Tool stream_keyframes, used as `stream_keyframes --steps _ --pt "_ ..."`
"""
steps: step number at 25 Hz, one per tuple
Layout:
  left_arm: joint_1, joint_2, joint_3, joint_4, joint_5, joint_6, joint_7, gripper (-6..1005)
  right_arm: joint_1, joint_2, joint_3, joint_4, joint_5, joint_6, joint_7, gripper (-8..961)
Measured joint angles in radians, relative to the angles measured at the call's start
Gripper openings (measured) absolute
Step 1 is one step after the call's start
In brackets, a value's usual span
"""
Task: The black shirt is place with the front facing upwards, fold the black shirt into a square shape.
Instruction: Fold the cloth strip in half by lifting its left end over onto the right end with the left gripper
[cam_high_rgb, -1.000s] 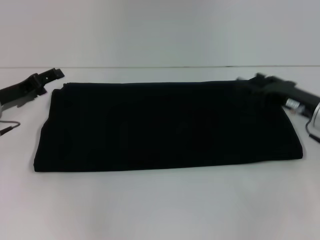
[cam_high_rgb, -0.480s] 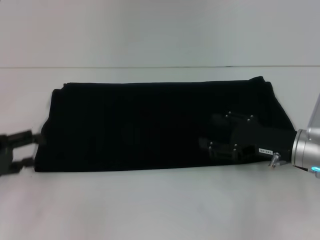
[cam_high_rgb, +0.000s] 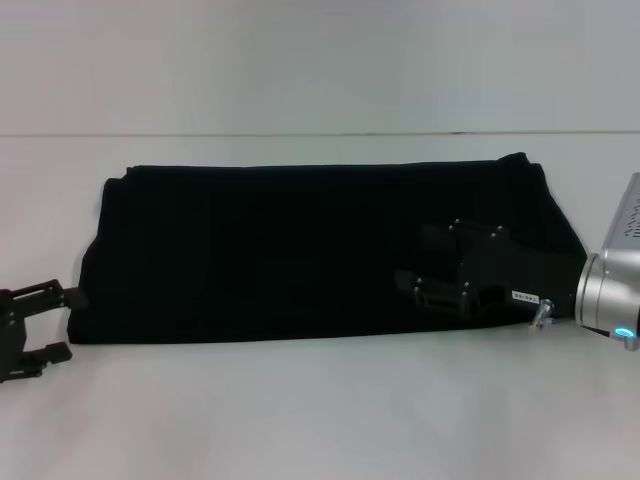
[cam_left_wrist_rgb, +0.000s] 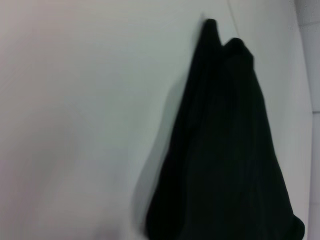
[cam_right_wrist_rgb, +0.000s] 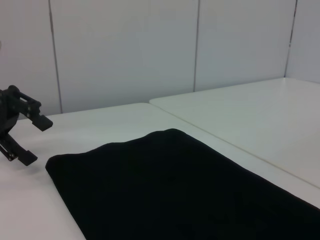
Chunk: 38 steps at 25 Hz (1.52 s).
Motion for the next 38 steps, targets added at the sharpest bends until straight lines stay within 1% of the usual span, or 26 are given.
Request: stream_keyframes --steps 3,11,17,23,30,38 --pt "-0.005 0.0 0.005 -0.023 0.0 -0.03 -0.008 861 0.005 0.002 -0.002 0.004 -0.002 0.006 -0.001 776" --pt "-0.011 0.001 0.012 -0.035 0.004 -0.064 -0.039 845 0.006 0.002 -0.015 0.012 -0.005 0.008 -0.002 776" --pt "-0.033 0.0 0.013 -0.073 0.02 -0.107 -0.04 828 0.006 0.002 -0.018 0.017 -0.005 0.009 -0.002 776" --pt "-0.059 -0.005 0.013 -0.086 0.021 -0.148 -0.041 810 0.007 0.002 -0.019 0.026 -0.006 0.002 -0.002 776" --pt "-0.101 -0.003 0.016 -0.116 0.023 -0.207 -0.041 789 0.007 0.002 -0.019 0.036 -0.004 0.0 -0.002 776" --pt "-0.111 -0.005 0.02 -0.11 0.023 -0.219 -0.033 766 0.004 0.002 -0.019 0.038 0.0 -0.001 -0.002 776"
